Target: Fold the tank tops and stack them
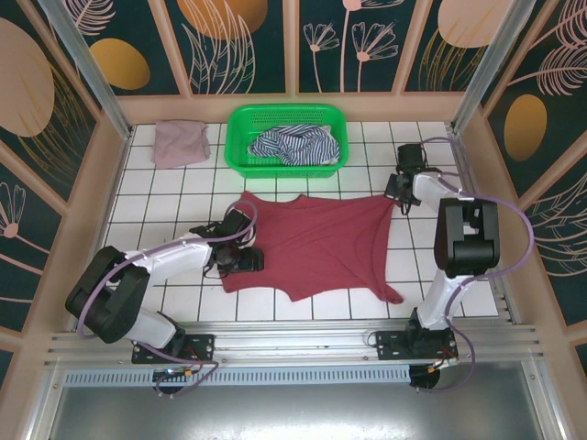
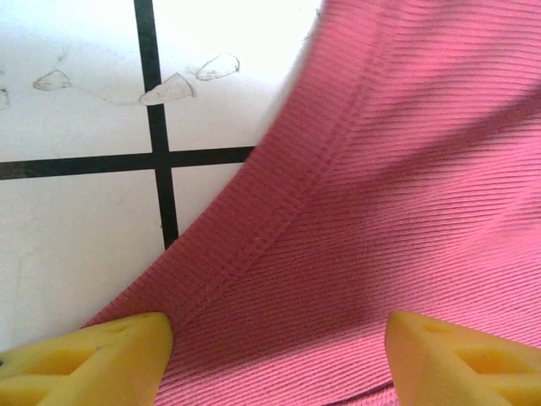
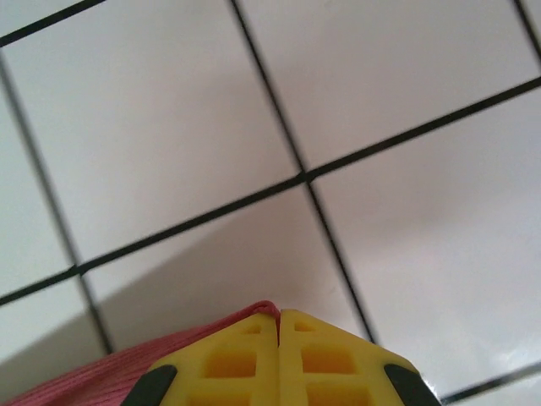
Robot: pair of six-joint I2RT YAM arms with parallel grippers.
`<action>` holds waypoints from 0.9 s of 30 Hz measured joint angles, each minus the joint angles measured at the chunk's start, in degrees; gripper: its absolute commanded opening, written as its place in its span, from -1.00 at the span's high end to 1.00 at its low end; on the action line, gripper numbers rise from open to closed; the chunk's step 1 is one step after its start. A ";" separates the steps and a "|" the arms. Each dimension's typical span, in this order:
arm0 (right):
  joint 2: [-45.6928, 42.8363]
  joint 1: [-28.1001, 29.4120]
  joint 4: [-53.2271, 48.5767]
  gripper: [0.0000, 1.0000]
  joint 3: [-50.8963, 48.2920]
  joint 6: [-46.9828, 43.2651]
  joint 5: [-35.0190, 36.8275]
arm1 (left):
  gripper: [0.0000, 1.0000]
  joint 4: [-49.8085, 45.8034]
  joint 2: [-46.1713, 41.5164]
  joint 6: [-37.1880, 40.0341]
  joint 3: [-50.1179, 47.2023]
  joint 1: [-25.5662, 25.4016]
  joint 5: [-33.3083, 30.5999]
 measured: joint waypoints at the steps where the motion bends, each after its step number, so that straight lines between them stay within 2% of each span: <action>1: 1.29 -0.94 0.09 0.94 0.76 -0.96 0.00 | -0.40 -0.37 0.33 0.31 0.39 0.11 -0.20; 2: 2.45 -1.66 0.09 0.87 1.33 -1.88 -0.02 | -0.40 -0.81 0.70 0.72 0.85 0.28 -0.37; 4: 4.61 -2.75 0.15 0.60 2.05 -3.41 -0.07 | -0.40 -1.81 1.66 1.40 1.88 0.79 -0.74; 10: 6.54 -3.89 0.07 0.50 4.81 -6.88 -0.31 | -0.40 -3.87 4.04 3.19 4.39 2.16 -2.40; 14: 3.65 -3.76 -1.03 0.42 5.70 -7.02 -1.88 | -0.40 -4.68 4.76 4.07 5.22 3.23 -3.19; 17: -3.48 -3.41 -2.97 0.42 3.52 -4.04 -7.08 | -0.40 -5.25 4.76 4.85 5.35 4.70 -3.48; 20: -14.67 -1.33 -4.24 0.40 -2.91 1.29 -13.94 | -0.40 -7.17 4.74 5.16 5.95 6.27 -3.89; 23: -24.30 5.09 -6.54 0.37 -9.88 7.52 -18.84 | -0.39 -10.47 4.74 5.07 8.04 6.91 -3.34; 27: -31.61 13.22 -8.57 0.36 -19.19 15.63 -23.23 | -0.39 -12.48 5.99 5.07 15.54 6.95 -1.44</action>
